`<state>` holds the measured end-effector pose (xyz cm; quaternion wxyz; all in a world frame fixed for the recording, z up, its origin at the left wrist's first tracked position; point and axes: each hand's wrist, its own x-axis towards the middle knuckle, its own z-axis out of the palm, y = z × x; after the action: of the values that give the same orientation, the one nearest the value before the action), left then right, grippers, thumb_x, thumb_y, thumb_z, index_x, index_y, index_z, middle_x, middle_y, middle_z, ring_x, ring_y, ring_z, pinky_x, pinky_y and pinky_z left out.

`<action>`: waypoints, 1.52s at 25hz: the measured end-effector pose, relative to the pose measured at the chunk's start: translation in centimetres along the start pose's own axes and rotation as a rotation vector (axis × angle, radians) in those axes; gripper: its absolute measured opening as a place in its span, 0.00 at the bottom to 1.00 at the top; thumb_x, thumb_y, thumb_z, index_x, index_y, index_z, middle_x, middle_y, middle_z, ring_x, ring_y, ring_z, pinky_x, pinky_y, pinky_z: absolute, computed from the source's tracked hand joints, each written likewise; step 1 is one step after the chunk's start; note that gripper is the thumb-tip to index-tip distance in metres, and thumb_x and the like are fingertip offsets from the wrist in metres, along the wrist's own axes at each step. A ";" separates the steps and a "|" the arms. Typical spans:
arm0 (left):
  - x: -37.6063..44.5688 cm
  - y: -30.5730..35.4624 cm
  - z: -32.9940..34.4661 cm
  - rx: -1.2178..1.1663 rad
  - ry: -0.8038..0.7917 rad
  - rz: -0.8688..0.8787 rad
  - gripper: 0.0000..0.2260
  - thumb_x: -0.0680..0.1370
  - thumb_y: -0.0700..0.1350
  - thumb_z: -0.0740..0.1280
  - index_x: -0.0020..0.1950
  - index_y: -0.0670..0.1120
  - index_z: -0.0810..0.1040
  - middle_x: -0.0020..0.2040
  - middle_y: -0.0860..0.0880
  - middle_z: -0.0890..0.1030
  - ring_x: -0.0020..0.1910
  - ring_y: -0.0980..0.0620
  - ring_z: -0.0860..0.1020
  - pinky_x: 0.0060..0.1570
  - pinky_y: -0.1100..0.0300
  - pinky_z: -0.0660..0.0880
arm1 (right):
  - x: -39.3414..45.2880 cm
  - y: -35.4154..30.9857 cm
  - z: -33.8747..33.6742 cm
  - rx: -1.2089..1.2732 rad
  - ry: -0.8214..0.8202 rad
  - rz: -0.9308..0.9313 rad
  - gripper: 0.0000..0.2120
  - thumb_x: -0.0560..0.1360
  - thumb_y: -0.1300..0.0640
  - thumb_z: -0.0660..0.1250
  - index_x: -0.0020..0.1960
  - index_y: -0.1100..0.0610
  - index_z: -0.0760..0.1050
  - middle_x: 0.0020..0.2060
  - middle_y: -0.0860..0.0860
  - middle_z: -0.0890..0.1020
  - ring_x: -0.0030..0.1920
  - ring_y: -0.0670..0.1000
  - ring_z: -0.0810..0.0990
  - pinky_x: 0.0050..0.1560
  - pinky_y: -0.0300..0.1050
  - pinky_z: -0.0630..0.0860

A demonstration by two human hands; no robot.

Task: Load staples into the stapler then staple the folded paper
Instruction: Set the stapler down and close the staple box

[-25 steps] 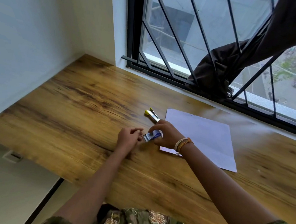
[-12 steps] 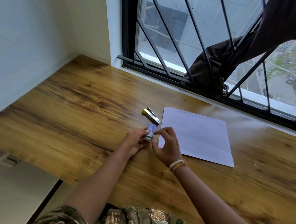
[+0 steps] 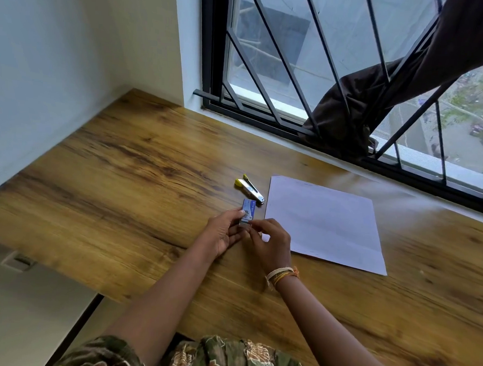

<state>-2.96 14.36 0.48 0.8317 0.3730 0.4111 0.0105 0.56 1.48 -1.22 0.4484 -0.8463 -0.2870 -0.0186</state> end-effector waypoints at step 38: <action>-0.3 -2.2 0.3 0.203 0.273 0.362 0.12 0.77 0.38 0.67 0.60 0.40 0.78 0.49 0.42 0.84 0.42 0.52 0.84 0.39 0.61 0.82 | 5.8 1.1 -0.2 -0.274 -0.409 -0.074 0.24 0.70 0.54 0.71 0.65 0.58 0.71 0.58 0.56 0.77 0.56 0.55 0.77 0.53 0.42 0.76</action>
<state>-3.63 12.49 -0.60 0.7112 0.5173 0.4453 0.1681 5.99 3.62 -0.26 0.2610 -0.8742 -0.3975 0.0980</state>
